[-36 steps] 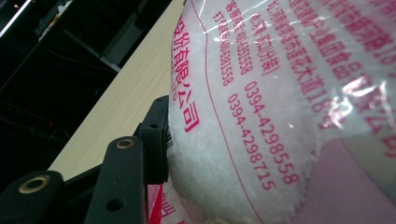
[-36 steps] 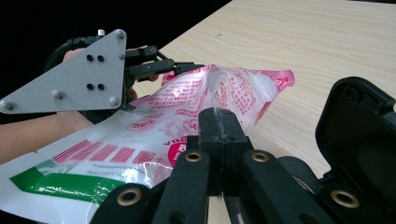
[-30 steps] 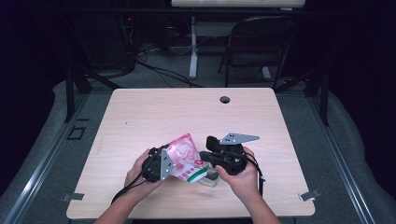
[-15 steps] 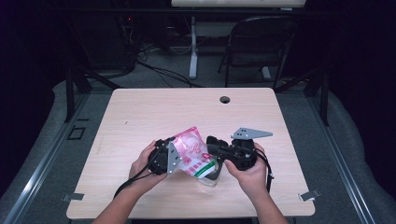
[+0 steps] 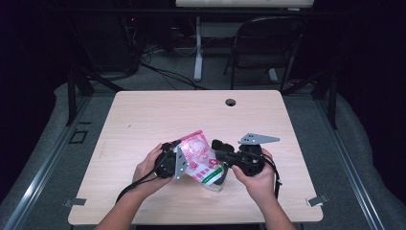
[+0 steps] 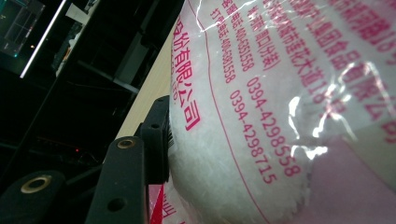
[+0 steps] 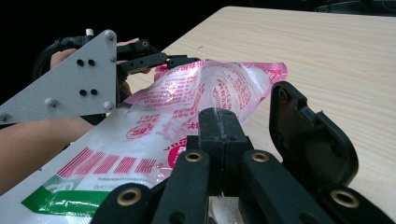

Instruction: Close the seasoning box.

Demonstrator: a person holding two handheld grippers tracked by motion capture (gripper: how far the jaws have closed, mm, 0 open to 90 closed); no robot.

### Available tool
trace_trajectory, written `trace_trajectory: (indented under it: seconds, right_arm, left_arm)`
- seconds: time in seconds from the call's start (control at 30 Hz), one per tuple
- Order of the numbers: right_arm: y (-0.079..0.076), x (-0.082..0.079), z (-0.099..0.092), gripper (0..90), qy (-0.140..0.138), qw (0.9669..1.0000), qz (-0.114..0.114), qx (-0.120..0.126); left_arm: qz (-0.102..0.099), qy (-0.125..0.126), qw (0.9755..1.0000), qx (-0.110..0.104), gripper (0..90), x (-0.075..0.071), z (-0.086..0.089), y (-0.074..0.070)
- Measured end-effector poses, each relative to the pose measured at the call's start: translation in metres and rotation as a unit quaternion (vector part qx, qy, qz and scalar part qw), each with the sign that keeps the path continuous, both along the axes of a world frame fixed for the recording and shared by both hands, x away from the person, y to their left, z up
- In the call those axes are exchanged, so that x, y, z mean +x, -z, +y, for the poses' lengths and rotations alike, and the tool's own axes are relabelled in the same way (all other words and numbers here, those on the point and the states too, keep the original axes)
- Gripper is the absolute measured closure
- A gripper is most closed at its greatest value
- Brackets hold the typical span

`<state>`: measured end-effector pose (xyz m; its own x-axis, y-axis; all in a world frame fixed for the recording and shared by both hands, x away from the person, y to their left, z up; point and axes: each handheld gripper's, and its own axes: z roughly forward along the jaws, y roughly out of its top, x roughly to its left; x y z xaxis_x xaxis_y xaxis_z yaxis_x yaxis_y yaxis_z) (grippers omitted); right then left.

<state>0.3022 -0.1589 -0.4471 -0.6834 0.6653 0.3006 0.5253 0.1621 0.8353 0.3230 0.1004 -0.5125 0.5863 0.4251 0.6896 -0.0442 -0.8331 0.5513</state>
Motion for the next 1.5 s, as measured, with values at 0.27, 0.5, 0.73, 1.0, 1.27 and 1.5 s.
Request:
trace_trajectory:
  seconds: [0.27, 0.5, 0.73, 1.0, 1.27, 1.5]
  right_arm:
    - [0.006, 0.001, -0.003, 90.0, 0.003, 1.0, 0.007, -0.003]
    - [0.011, 0.003, -0.001, 90.0, 0.002, 0.9999, 0.012, -0.004]
    - [0.015, 0.005, 0.001, 90.0, 0.002, 0.9998, 0.015, -0.011]
    - [0.02, 0.007, 0.0, 90.0, 0.003, 0.9997, 0.022, -0.009]
    - [0.023, 0.007, 0.0, 90.0, 0.002, 0.9996, 0.026, -0.013]
    - [0.026, 0.007, -0.001, 90.0, 0.002, 0.9994, 0.03, -0.02]
  left_arm:
    - [-0.024, -0.005, 0.9995, 0.022, 54.9, -0.001, -0.003, 0.001]
    - [-0.034, -0.01, 0.9984, 0.043, 55.0, -0.001, -0.001, 0.002]
    - [-0.05, -0.02, 0.9969, 0.058, 55.0, -0.002, -0.001, 0.005]
    - [-0.063, -0.026, 0.9943, 0.083, 55.1, -0.004, -0.002, 0.005]
    - [-0.08, -0.029, 0.9915, 0.098, 55.4, -0.007, -0.003, 0.004]
    - [-0.084, -0.029, 0.9903, 0.107, 55.8, -0.008, -0.004, 0.005]
